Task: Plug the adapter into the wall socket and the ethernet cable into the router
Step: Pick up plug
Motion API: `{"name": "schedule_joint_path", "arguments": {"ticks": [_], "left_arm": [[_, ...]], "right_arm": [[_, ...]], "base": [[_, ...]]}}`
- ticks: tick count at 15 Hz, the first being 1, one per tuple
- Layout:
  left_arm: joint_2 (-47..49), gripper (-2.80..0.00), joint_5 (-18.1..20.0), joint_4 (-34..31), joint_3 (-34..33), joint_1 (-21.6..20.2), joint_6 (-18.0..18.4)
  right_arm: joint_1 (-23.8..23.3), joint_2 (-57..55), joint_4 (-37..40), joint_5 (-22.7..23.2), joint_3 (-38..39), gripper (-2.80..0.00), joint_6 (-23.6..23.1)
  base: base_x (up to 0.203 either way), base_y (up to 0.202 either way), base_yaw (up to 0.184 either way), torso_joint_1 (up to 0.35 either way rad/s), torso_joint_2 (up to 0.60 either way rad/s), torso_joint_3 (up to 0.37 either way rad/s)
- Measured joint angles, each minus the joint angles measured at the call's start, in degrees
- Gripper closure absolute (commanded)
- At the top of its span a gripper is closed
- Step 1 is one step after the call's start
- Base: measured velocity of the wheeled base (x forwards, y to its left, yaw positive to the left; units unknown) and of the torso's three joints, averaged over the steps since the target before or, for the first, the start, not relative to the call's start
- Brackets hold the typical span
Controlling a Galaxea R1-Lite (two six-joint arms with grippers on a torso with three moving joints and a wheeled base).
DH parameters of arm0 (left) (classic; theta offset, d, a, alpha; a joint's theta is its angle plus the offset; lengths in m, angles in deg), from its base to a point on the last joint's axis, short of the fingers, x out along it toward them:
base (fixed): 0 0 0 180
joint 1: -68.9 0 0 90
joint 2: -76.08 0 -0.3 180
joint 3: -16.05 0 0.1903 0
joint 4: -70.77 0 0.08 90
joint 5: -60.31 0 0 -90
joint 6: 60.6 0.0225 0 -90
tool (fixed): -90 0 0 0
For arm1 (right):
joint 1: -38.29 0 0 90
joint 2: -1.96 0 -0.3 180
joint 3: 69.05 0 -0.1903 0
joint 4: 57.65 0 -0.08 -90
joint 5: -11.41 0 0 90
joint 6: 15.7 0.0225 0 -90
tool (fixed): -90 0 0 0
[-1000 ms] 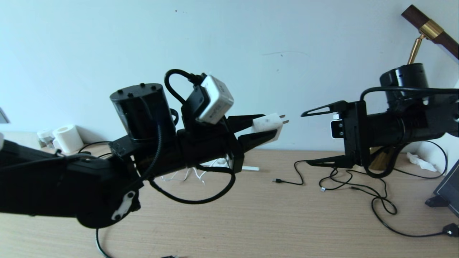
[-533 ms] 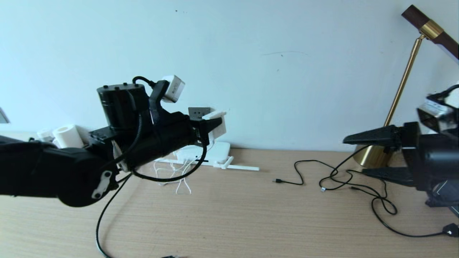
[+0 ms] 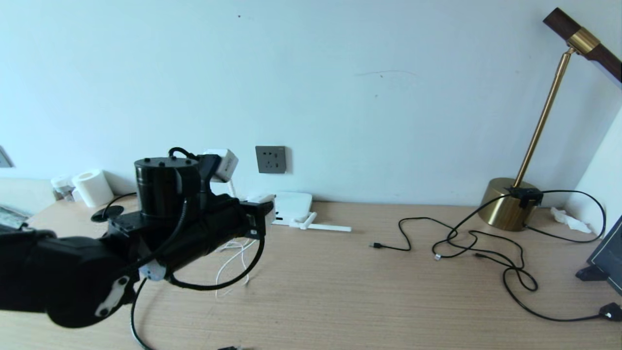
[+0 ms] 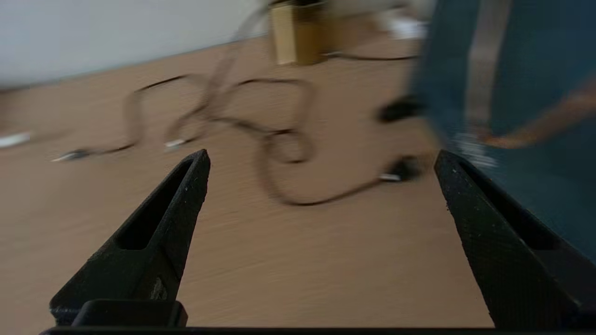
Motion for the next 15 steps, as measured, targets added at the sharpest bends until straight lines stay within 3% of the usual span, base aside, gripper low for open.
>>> {"name": "schedule_joint_path", "arguments": {"ticks": [1,3,6,8,11,15], "left_arm": [[-0.23,0.00,-0.56,0.08,-1.81,0.43,-0.01],[-0.85,0.00,-0.78,0.24,-3.93,0.54,-0.38],[-1.78,0.00,-0.68,0.33,-5.04,0.27,-0.59],[-2.19,0.00,-0.22,0.33,-5.99,0.14,-0.72],[-2.12,0.00,-0.13,0.42,-7.04,0.11,-0.74],[1.53,0.00,-0.05,9.29,-7.24,-0.78,-0.85]], "right_arm": [[-0.89,3.75,0.05,-4.71,2.64,-2.80,-1.07],[-1.80,12.01,0.00,-5.71,9.32,-2.80,-4.71],[-2.36,20.72,-4.91,-0.02,23.14,-2.80,-10.38],[-2.49,22.99,-12.01,9.46,28.77,-2.80,-12.66],[-2.88,24.15,-11.46,23.48,32.39,-2.80,-17.28],[-9.25,26.43,-10.32,24.71,32.86,-2.80,-19.08]], "base": [[0.000,0.000,0.000,0.000,0.00,0.000],[0.000,0.000,0.000,0.000,0.00,0.000],[0.000,0.000,0.000,0.000,0.00,0.000],[0.000,0.000,0.000,0.000,0.00,0.000],[0.000,0.000,0.000,0.000,0.00,0.000],[0.000,0.000,0.000,0.000,0.00,0.000]]}}
